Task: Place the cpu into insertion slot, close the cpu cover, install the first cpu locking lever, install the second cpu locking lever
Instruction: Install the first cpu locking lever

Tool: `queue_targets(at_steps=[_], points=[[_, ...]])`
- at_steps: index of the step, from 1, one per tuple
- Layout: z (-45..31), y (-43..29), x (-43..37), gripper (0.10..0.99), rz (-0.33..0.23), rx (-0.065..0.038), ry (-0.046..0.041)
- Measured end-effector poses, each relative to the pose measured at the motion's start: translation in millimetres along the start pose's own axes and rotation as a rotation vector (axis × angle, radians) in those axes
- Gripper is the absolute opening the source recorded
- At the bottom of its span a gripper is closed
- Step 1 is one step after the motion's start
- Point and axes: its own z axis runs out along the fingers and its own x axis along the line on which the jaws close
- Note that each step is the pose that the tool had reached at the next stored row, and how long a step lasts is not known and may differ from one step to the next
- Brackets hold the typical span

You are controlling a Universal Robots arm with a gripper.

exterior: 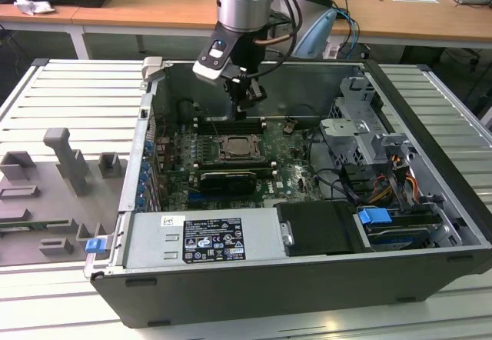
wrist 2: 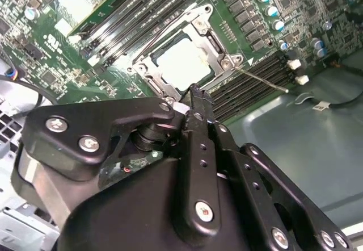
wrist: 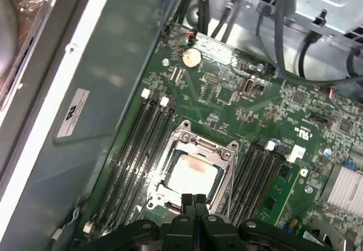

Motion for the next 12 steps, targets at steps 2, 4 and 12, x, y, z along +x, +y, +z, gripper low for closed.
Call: queue_targets(at_steps=[2,4,12], points=[[0.0,0.0,0.0,0.106,-0.024,0.0,0.0004],[0.0,0.0,0.0,0.106,-0.042,0.0,0.0008],[0.0,0.0,0.0,0.106,-0.107,0.0,0.0024]])
